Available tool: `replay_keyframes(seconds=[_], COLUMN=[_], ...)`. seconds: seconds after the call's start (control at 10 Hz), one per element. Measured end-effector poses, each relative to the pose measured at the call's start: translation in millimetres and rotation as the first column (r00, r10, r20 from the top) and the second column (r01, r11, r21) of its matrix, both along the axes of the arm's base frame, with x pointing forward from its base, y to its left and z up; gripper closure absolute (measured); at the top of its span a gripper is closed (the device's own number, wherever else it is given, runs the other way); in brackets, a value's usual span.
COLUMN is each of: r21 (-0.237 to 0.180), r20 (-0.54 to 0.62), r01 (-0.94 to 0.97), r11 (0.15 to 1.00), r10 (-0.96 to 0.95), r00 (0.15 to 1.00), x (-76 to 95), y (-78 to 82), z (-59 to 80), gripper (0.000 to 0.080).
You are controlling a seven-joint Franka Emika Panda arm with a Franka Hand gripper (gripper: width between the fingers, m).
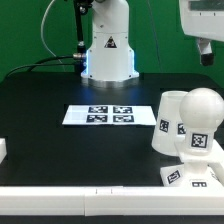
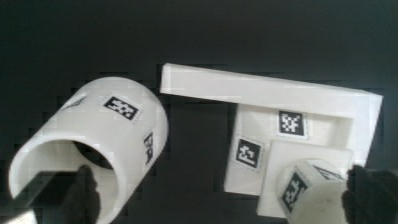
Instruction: Assemble lamp
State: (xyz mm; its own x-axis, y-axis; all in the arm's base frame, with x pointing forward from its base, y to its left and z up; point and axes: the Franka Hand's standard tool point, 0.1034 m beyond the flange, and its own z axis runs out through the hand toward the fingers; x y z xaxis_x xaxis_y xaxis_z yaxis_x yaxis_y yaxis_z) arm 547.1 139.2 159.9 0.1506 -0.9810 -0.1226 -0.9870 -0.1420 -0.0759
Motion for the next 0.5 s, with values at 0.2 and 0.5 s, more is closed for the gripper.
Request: replay_keyframes(seconds=[0.2,0.5], r21=[-0.019,-0.039], r20=[-0.001,-0.050], r01=[-0.208,-0.288], r11=[0.978,0.957], r10=[0.208,0.286], r00=[0.978,0.957], x=[-6.4,-18.1], y=[-15.4,-21.4], z=[-10.3,-44.1], gripper=[0.0101,0.0101])
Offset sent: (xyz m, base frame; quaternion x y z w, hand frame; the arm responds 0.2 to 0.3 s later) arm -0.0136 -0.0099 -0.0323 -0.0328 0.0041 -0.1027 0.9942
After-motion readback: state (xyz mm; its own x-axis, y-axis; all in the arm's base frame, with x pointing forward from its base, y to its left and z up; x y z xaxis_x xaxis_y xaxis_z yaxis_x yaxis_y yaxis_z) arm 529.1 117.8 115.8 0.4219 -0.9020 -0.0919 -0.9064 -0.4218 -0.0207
